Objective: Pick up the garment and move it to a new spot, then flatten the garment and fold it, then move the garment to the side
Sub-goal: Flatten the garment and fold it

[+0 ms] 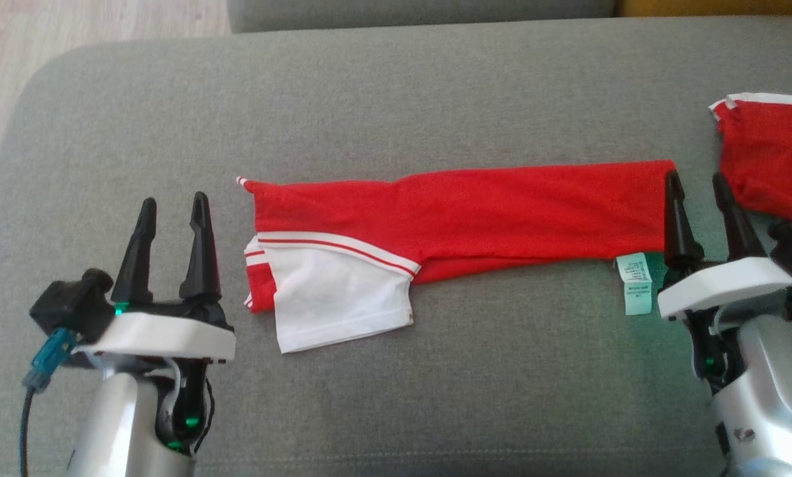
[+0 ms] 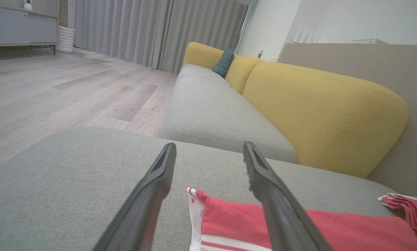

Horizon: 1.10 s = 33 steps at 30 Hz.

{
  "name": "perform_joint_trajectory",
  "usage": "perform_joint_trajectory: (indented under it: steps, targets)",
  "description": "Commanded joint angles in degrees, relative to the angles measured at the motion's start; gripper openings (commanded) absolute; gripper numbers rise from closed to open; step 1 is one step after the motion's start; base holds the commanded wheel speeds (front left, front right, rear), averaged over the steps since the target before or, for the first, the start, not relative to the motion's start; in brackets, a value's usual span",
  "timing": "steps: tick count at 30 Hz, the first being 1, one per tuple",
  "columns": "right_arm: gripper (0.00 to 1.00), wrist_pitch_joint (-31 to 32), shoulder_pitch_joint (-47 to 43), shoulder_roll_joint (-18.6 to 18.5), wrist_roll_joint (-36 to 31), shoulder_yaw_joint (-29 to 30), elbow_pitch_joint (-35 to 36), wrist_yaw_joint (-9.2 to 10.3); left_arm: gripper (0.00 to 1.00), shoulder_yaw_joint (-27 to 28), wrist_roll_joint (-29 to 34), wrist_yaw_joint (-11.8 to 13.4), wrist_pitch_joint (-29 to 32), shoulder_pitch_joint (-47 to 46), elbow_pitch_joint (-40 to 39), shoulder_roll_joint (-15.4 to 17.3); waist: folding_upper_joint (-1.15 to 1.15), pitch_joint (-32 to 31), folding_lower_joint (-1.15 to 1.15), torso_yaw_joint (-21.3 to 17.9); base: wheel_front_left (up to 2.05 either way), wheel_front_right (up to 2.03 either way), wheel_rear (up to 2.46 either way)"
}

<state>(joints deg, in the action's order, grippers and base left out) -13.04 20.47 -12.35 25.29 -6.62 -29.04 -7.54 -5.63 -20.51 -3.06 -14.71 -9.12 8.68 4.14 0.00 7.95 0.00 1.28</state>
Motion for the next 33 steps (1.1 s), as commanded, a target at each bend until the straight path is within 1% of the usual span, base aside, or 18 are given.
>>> perform_joint_trajectory:
  steps: [1, 2, 6, 10, 20, 23, 26, 27, 28, 30, 33]
  targets:
    - [1.00, 1.31, 1.58, 1.62, -2.00, 1.80, -0.69, 0.05, 1.00, 2.92, 0.79, -0.80, -0.29, -3.27, -0.98, -0.09, 0.00, 1.17, 0.00, 0.72, 0.00, 0.00, 0.00]
    - [1.00, 1.31, 1.58, 1.62, -2.00, 1.80, -0.69, 0.05, 1.00, 2.92, 0.79, -0.80, -0.29, -3.27, -0.98, -0.09, 0.00, 1.17, 0.00, 0.72, 0.00, 0.00, 0.00]
    - [1.00, 3.75, 3.22, 4.68, -5.36, 7.37, -5.44, 0.05, 1.00, 3.37, 1.68, -2.05, -0.29, -3.85, 0.35, -0.66, 0.00, 3.03, 0.00, 1.41, 0.00, 0.00, 0.00]
    - [1.00, 5.12, 5.24, 6.67, -9.61, 11.91, -9.71, 0.05, 1.00, 4.17, 1.69, -2.62, -0.29, -4.49, 1.54, -1.00, 0.00, 4.70, 0.00, 2.18, 0.00, 0.00, 0.00]
    - [1.00, 4.77, 10.12, 8.77, -19.62, 22.70, -17.14, 0.05, 1.00, 3.30, 1.81, -3.45, -0.29, -5.98, 2.48, -1.24, 0.00, 7.44, 0.00, 3.09, 0.00, 0.00, 0.00]
    - [1.00, 5.40, 11.43, 9.07, -21.55, 24.29, -18.62, 0.05, 1.00, 3.19, 1.63, -3.47, -0.29, -6.36, 2.51, -1.24, 0.00, 7.92, 0.00, 3.07, 0.00, 0.00, 0.00]
    - [1.00, 6.30, 12.58, 9.27, -21.46, 23.36, -19.78, 0.05, 1.00, 3.29, 1.59, -3.48, -0.29, -6.73, 2.64, -1.25, 0.00, 8.19, 0.00, 2.94, 0.00, 0.00, 0.00]
    - [0.45, 6.73, 12.78, 9.30, -21.20, 22.53, -20.09, 0.05, 1.00, 3.37, 1.57, -3.45, -0.29, -6.82, 2.71, -1.25, 0.00, 8.20, 0.00, 2.85, 0.00, 0.00, 0.00]
    - [0.00, 7.01, 12.89, 9.33, -20.94, 21.66, -20.23, 0.05, 1.00, 3.49, 1.54, -3.41, -0.29, -6.90, 2.77, -1.25, 0.00, 8.18, 0.00, 2.74, 0.00, 0.00, 0.00]
    - [0.00, 7.48, 12.93, 9.28, -20.33, 20.28, -20.12, 0.05, 1.00, 3.75, 1.50, -3.32, -0.29, -6.98, 2.87, -1.25, 0.00, 8.08, 0.00, 2.47, 0.00, 0.00, 0.00]
    - [0.00, 7.73, 12.83, 7.66, -19.34, 19.84, -19.07, 0.05, 1.00, 4.14, 1.61, -3.29, -0.29, -6.94, 3.09, -1.25, 0.00, 7.59, 0.00, 1.99, 0.00, 0.00, 0.00]
